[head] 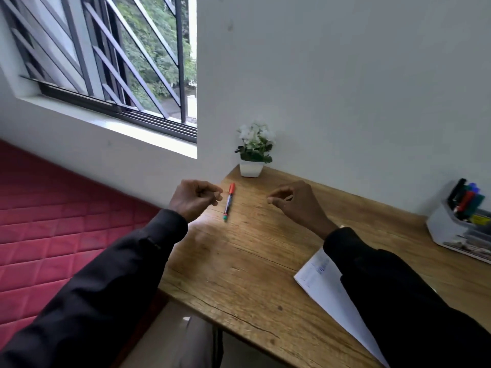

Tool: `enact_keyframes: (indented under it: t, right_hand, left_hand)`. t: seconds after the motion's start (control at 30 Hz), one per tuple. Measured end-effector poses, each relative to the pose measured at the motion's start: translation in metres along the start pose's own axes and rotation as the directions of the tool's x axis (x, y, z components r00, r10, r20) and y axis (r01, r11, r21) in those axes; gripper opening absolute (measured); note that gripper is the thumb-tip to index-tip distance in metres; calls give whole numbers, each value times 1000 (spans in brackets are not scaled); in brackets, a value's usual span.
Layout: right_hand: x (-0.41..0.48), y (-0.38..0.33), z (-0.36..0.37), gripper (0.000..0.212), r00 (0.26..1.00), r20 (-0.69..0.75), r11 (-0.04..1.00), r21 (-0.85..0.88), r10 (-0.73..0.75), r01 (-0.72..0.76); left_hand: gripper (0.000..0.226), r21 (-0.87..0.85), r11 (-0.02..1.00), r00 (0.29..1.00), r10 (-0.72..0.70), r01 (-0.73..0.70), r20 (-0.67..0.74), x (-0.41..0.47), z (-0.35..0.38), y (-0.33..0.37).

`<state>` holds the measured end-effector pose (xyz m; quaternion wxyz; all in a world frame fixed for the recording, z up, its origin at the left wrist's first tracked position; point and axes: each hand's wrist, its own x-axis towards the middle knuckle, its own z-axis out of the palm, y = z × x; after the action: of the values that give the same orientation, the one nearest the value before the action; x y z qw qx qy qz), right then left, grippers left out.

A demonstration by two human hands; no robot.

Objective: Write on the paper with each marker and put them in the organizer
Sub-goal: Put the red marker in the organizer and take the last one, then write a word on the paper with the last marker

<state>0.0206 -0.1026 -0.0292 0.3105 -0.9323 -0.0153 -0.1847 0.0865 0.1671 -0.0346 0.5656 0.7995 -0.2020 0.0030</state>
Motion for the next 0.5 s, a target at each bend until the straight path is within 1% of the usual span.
enact_keyframes:
  t: [0.1, 0.2, 0.3, 0.4, 0.5]
  right_hand:
    - [12, -14, 20, 15, 997, 69, 998, -57, -28, 32]
    - [20, -24, 36, 19, 990, 127, 995, -70, -67, 76]
    - [25, -31, 49, 23, 978, 185, 989, -92, -95, 113]
    - [26, -36, 61, 34, 956, 260, 975, -139, -134, 175]
    - [22, -40, 65, 35, 930, 335, 953, -198, -155, 230]
  left_hand:
    - [10, 12, 1000, 1000, -18, 18, -11, -1, -9, -8]
    - [11, 14, 1000, 1000, -13, 13, -18, -4, -14, -10]
    - [12, 18, 1000, 1000, -12, 12, 9, -7, -15, -12]
    - [13, 13, 1000, 999, -10, 10, 32, -7, -13, -14]
    - [14, 16, 1000, 999, 0, 0, 50, -6, -9, -14]
